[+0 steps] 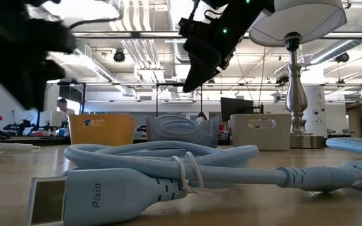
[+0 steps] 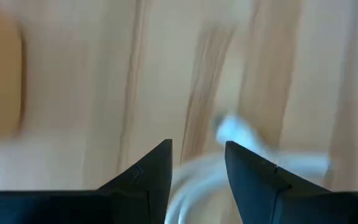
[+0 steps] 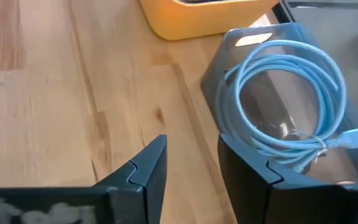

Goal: Pick & Place USB Port
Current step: Put the left white charger cable into the gray bin

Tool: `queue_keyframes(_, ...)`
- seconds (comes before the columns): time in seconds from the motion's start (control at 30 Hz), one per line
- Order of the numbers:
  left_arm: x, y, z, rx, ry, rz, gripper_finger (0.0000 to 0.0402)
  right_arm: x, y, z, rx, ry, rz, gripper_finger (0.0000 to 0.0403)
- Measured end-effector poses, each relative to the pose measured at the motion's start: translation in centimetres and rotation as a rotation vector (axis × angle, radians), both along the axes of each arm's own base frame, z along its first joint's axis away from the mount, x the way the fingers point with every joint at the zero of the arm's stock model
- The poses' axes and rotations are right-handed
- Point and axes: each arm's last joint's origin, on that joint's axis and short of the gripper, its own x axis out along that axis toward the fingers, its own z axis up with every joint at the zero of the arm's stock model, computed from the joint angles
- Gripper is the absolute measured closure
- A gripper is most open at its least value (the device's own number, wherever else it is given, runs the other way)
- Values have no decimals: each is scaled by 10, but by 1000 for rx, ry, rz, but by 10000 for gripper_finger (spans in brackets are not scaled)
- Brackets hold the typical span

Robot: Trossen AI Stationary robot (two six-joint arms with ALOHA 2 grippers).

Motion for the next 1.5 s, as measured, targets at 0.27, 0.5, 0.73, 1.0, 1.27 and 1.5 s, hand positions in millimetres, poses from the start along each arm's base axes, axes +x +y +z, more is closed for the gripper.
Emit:
queue_keyframes(0.27,-23,-7,-20,51,170,-75,250,0,0,-1,12,-6,-17,267)
queue_keyframes(0.5,-42,-1,-58,51,282,-41,250,0,0,-1,11,-7,-14,264)
queue_keyframes(0.73,-44,1,-81,5,194,137,250,0,0,-1,11,-11,-14,259)
queue_keyframes(1.0,-30,-2,-84,4,-3,110,297,0,0,-1,12,-13,-14,266)
queue_keyframes(1.27,-7,-9,-73,-40,-291,139,369,0,0,-1,27,-22,-29,264)
queue_keyframes(1.5,8,-6,-56,72,-469,228,368,0,5,1,121,-33,14,271)
